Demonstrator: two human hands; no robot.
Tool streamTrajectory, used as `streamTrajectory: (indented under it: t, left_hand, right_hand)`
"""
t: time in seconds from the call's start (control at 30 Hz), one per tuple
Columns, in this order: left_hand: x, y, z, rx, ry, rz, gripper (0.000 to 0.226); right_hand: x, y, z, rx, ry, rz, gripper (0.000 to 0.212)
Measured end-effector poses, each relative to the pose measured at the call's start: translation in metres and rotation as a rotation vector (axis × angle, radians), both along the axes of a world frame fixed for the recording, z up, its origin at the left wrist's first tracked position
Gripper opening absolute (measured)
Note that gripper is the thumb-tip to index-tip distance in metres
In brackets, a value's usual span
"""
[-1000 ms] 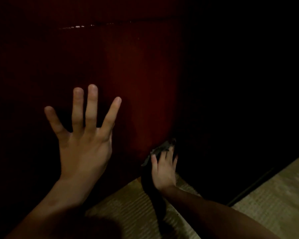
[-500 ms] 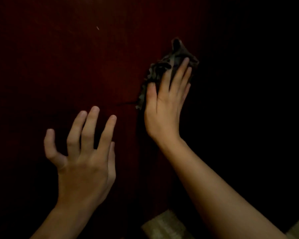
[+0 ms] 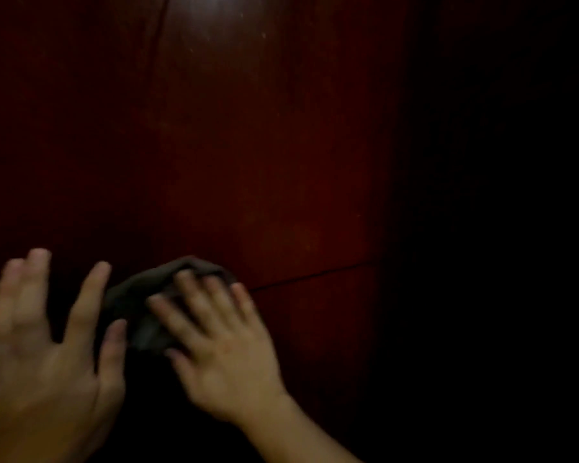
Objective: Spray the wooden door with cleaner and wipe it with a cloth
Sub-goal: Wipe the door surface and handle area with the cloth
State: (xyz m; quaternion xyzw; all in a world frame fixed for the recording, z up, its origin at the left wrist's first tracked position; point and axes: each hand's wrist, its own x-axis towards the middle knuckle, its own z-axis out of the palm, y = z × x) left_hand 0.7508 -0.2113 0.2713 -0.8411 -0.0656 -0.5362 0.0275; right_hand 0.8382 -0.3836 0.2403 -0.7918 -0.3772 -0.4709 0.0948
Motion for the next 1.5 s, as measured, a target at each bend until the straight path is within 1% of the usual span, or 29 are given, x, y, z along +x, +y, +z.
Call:
streamTrajectory:
  t: [0.03, 0.07, 0.1, 0.13, 0.2, 0.27, 0.3, 0.33, 0.37, 0.43, 0.47, 0.53, 0.57, 0.63, 0.73, 0.8, 0.83, 0.9, 1.0, 1.07, 1.1, 1.17, 1.23, 1.3, 1.33, 1.37, 1.4, 1.43, 1.5]
  left_hand:
    - [-0.001, 0.024, -0.002, 0.043, 0.041, 0.055, 0.07]
    - [-0.005, 0.016, 0.001, 0.031, 0.04, 0.067, 0.067]
    - [-0.01, 0.002, 0.014, 0.029, 0.016, 0.012, 0.065]
    - [-0.008, -0.004, 0.023, 0.073, -0.006, -0.03, 0.064]
    - [-0.002, -0.018, 0.044, 0.086, -0.058, -0.091, 0.063]
    - [0.002, -0.016, 0.077, 0.129, -0.083, -0.088, 0.063]
    - [0.005, -0.013, 0.095, 0.1, -0.093, -0.092, 0.064]
    - [0.006, -0.014, 0.111, 0.074, -0.083, -0.099, 0.064]
    - [0.01, -0.014, 0.124, 0.074, -0.085, -0.108, 0.064]
    - [0.018, -0.011, 0.145, 0.117, -0.12, -0.116, 0.061]
    - [0.021, -0.009, 0.155, 0.132, -0.123, -0.122, 0.06]
    - [0.026, -0.004, 0.173, 0.138, -0.175, -0.127, 0.059]
    - [0.027, -0.004, 0.184, 0.115, -0.188, -0.144, 0.059]
    - [0.028, -0.005, 0.205, 0.119, -0.214, -0.135, 0.059]
    - [0.028, -0.008, 0.25, 0.189, -0.232, -0.081, 0.059]
    - [0.028, -0.008, 0.278, 0.187, -0.274, -0.111, 0.057]
    - [0.026, -0.007, 0.293, 0.173, -0.299, -0.132, 0.057]
    - [0.022, -0.004, 0.322, 0.155, -0.36, -0.161, 0.057]
    - [0.013, 0.009, 0.355, 0.095, -0.412, -0.228, 0.06]
    - [0.011, 0.015, 0.371, 0.083, -0.421, -0.26, 0.062]
    - [0.009, 0.016, 0.377, 0.083, -0.426, -0.266, 0.061]
    - [0.006, 0.013, 0.39, 0.077, -0.438, -0.278, 0.06]
    - [0.004, 0.006, 0.399, 0.045, -0.439, -0.287, 0.059]
    - [0.005, 0.001, 0.403, 0.042, -0.412, -0.259, 0.062]
    - [0.006, 0.001, 0.403, 0.05, -0.396, -0.256, 0.065]
    - [0.006, 0.001, 0.402, 0.043, -0.382, -0.276, 0.068]
    - [0.004, 0.002, 0.4, 0.021, -0.364, -0.31, 0.072]
    - [0.002, 0.002, 0.398, -0.003, -0.348, -0.345, 0.075]
    - [-0.005, -0.002, 0.381, -0.026, -0.325, -0.378, 0.076]
  right_hand:
    - [0.014, -0.015, 0.006, 0.081, 0.01, -0.056, 0.083]
    - [0.027, -0.032, 0.012, 0.177, 0.037, -0.124, 0.087]
    - [0.039, -0.048, 0.02, 0.268, 0.081, -0.176, 0.088]
    - [0.048, -0.061, 0.031, 0.343, 0.141, -0.196, 0.085]
    - [0.056, -0.079, 0.057, 0.478, 0.281, -0.18, 0.074]
    - [0.056, -0.071, 0.083, 0.603, 0.353, -0.179, 0.07]
    - [0.051, -0.06, 0.095, 0.623, 0.347, -0.19, 0.072]
    - [0.044, -0.046, 0.104, 0.572, 0.279, -0.19, 0.074]
    - [0.033, -0.029, 0.109, 0.444, 0.176, -0.157, 0.077]
    - [0.007, 0.001, 0.112, 0.1, -0.052, -0.038, 0.086]
    - [-0.001, 0.008, 0.116, -0.007, -0.128, 0.003, 0.086]
    - [0.007, 0.003, 0.134, -0.049, -0.203, 0.018, 0.085]
    - [0.02, -0.006, 0.149, -0.003, -0.211, -0.002, 0.085]
    - [0.047, -0.032, 0.189, 0.185, -0.153, -0.059, 0.086]
    - [0.07, -0.06, 0.264, 0.513, 0.024, -0.111, 0.072]
    - [0.066, -0.052, 0.307, 0.702, 0.112, -0.092, 0.065]
    - [0.062, -0.041, 0.324, 0.741, 0.127, -0.097, 0.065]
    - [0.045, -0.011, 0.351, 0.66, 0.008, -0.117, 0.07]
    - [0.012, 0.025, 0.37, 0.271, -0.234, 0.024, 0.072]
    - [-0.001, 0.03, 0.379, 0.062, -0.308, 0.105, 0.069]
    - [0.0, 0.027, 0.386, 0.008, -0.329, 0.111, 0.069]
    - [0.017, 0.011, 0.413, 0.026, -0.35, 0.095, 0.067]
    - [0.041, -0.012, 0.455, 0.236, -0.282, 0.029, 0.068]
    - [0.057, -0.039, 0.494, 0.471, -0.129, -0.056, 0.07]
    - [0.059, -0.044, 0.503, 0.54, -0.07, -0.087, 0.071]
    - [0.057, -0.041, 0.503, 0.573, -0.064, -0.098, 0.073]
    - [0.051, -0.03, 0.495, 0.555, -0.101, -0.078, 0.073]
    - [0.041, -0.015, 0.477, 0.475, -0.142, -0.019, 0.072]
    - [0.017, 0.011, 0.43, 0.231, -0.182, 0.137, 0.071]
